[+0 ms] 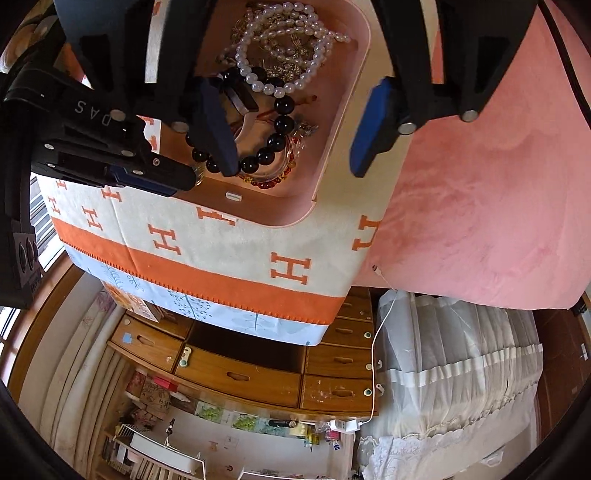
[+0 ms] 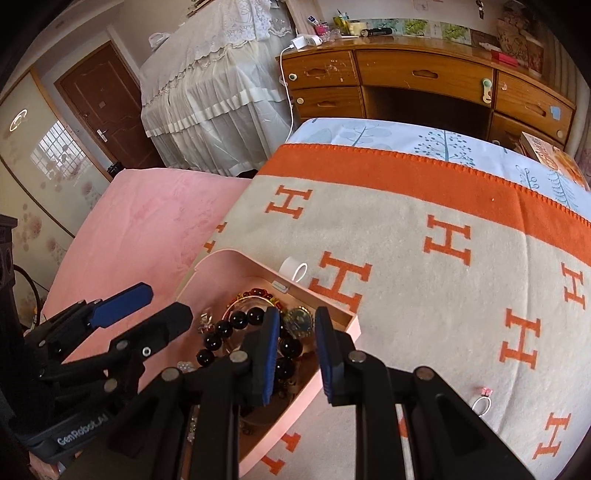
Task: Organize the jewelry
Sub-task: 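Drop the ring into the pink box with the left tool while the right tool drops the pendant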
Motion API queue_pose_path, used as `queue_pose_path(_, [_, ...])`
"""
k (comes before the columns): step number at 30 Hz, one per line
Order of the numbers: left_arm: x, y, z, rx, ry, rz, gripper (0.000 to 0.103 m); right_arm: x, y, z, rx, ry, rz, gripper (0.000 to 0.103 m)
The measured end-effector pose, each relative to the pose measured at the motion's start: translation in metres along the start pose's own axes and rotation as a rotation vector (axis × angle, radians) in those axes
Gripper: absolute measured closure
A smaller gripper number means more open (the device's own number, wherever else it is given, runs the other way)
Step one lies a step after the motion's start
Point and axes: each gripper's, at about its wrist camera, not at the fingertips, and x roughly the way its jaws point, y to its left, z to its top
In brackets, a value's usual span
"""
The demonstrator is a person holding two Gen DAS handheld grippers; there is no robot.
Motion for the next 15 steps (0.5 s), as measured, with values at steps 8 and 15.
queue_pose_path(8, [-0.009, 0.002, -0.003, -0.019, -0.014, 0.017, 0.038, -0.011, -0.001, -0.002, 0.026, -0.01, 0.026, 0.076])
queue_pose_path(15, [-0.027, -0.004, -0.02, -0.035, -0.033, 0.034, 0.037, -0.039, 0.0, -0.021, -0.001, -0.056, 0.024, 0.076])
